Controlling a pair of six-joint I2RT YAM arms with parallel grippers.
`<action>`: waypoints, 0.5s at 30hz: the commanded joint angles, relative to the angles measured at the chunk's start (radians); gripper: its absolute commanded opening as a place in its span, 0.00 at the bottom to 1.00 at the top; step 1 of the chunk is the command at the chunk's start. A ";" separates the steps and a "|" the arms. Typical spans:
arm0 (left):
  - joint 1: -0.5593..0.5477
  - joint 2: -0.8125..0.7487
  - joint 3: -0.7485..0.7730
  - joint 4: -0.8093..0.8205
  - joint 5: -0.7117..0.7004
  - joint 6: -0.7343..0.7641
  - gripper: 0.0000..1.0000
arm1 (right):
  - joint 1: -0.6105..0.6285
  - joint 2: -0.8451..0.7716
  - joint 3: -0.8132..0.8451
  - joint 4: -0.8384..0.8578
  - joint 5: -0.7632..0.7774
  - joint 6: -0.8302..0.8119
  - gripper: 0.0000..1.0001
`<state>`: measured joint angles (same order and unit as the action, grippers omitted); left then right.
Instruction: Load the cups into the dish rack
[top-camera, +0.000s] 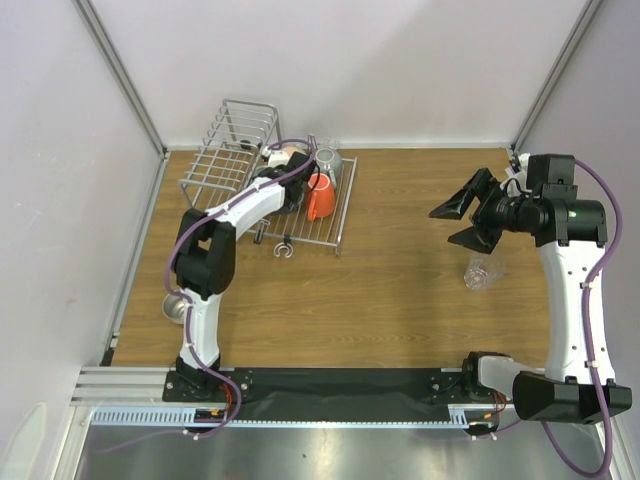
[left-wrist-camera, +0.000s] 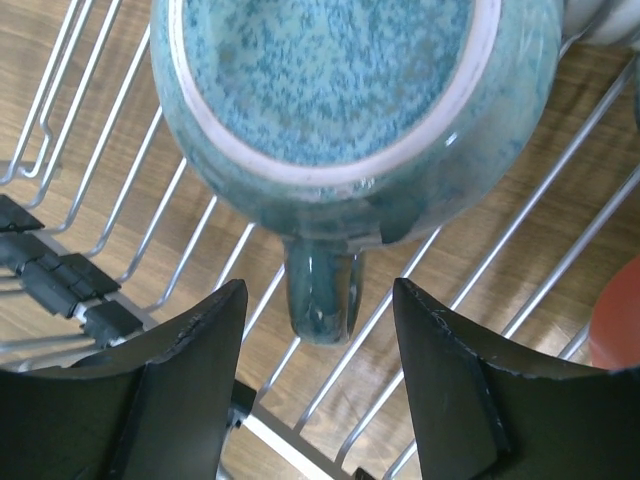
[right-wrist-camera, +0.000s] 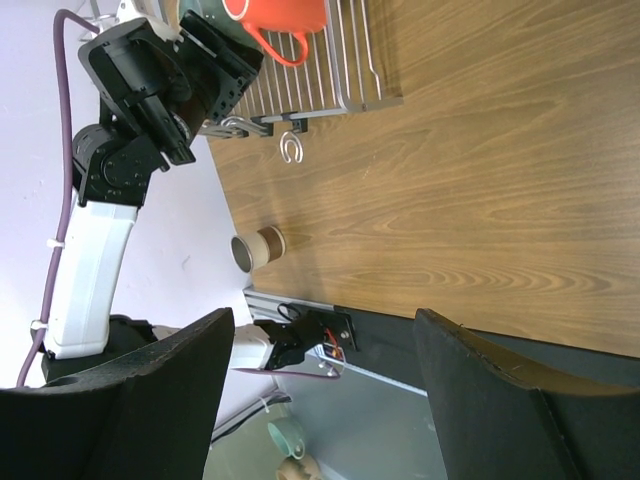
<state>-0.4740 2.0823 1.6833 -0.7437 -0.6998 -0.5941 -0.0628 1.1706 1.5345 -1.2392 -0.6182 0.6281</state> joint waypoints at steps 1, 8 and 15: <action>-0.012 -0.090 0.006 -0.025 -0.020 -0.036 0.66 | 0.001 -0.015 0.016 0.040 -0.020 0.008 0.79; -0.052 -0.137 0.013 -0.051 0.005 -0.030 0.71 | 0.003 -0.029 0.013 0.050 -0.025 0.016 0.79; -0.072 -0.217 0.018 -0.054 0.112 -0.003 0.70 | 0.006 -0.038 0.019 0.058 -0.035 0.028 0.79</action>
<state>-0.5407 1.9575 1.6814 -0.8009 -0.6540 -0.6098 -0.0628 1.1545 1.5345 -1.2121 -0.6250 0.6506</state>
